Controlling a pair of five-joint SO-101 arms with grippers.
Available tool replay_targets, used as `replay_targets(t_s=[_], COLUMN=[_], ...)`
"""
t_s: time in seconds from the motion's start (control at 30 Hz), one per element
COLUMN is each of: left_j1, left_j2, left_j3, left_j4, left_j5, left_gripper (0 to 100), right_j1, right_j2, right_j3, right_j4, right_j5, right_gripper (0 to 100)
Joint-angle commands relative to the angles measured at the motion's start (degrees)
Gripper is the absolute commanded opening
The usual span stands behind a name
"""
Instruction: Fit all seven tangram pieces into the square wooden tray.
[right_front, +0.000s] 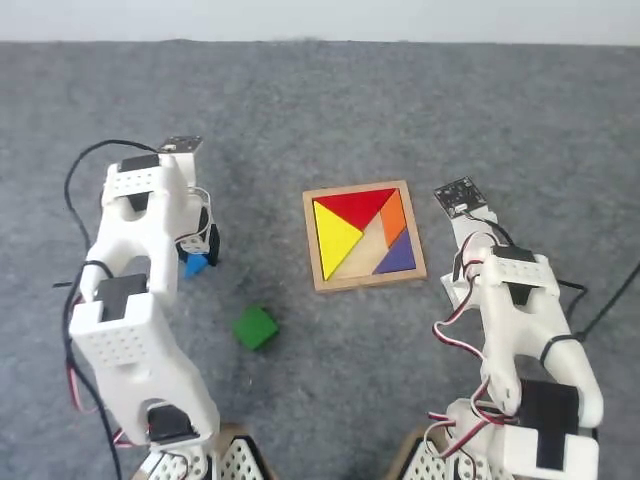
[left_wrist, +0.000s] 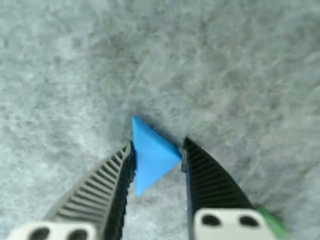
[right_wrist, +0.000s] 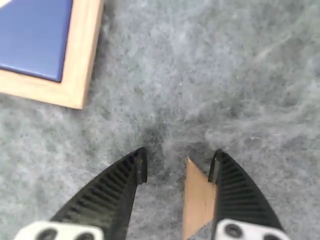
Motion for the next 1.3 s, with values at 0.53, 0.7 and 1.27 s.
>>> replay_targets(t_s=[0.53, 0.7, 1.27], left_j1=[0.09, 0.09, 0.09], left_j2=[0.88, 0.70, 0.62], left_j3=[0.66, 0.57, -3.82], left_j4=[0.88, 1.23, 5.71], left_j5=[-0.26, -0.26, -0.53], left_gripper=[9, 9, 9], right_j1=[0.13, 0.13, 0.13], right_j2=[-2.86, -2.86, -2.86], right_j3=[-0.35, -0.35, -0.35], right_j4=[-1.01, -1.01, -1.01], right_j5=[0.88, 0.88, 0.88], right_gripper=[21.3, 21.3, 21.3])
